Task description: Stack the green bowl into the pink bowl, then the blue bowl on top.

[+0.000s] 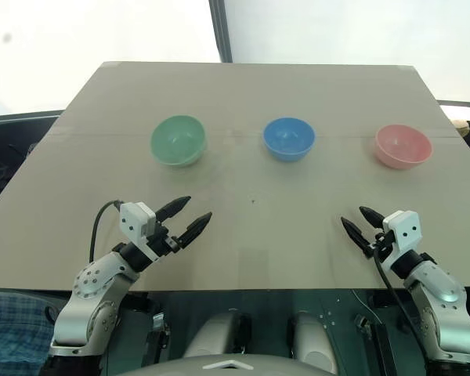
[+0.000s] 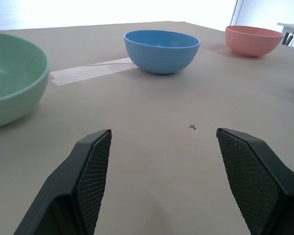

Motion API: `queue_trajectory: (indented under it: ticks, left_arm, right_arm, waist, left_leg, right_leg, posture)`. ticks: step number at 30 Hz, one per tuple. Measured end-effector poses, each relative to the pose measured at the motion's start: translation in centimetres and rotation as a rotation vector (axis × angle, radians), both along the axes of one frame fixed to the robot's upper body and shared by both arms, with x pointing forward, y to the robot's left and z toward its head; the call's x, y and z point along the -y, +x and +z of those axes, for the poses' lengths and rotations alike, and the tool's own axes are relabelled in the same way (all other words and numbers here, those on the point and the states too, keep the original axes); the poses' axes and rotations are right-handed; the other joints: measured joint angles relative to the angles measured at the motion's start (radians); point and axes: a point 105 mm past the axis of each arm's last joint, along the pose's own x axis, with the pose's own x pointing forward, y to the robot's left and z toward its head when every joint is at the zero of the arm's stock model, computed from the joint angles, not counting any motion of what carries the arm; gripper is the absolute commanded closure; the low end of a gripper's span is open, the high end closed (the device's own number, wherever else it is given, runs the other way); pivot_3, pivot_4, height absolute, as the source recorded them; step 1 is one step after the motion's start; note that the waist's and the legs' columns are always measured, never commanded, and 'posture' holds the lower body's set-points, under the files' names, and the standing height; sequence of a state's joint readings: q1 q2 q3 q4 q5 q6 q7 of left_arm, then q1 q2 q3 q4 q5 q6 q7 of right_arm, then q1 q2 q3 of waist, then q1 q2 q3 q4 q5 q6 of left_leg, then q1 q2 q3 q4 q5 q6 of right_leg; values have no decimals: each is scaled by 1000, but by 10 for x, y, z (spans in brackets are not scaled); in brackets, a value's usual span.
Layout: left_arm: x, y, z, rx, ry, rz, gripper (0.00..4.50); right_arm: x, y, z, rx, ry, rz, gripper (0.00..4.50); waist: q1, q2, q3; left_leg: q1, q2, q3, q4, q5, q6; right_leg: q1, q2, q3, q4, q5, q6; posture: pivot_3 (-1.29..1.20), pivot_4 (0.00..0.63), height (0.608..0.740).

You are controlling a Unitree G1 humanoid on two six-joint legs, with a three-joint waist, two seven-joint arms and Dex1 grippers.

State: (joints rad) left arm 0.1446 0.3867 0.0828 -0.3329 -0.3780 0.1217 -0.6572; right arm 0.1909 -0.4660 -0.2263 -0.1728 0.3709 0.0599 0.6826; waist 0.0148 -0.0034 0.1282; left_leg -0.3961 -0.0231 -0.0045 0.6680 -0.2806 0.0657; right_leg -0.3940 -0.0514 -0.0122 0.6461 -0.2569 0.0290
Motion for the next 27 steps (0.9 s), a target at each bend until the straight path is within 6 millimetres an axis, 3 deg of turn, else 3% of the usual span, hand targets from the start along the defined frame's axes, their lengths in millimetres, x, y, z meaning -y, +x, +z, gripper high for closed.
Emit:
queue_trajectory:
  ticks: [27]
  left_arm:
    - [2,-2,-2,-23,-26,-7,886]
  right_arm:
    - [2,-5,-4,-16,-4,-2,1831]
  waist:
    - [0,0,0]
  left_leg:
    - [0,0,0,0,0,0]
  right_leg:
    - [0,0,0,0,0,0]
  posture:
    - [0,150,740]
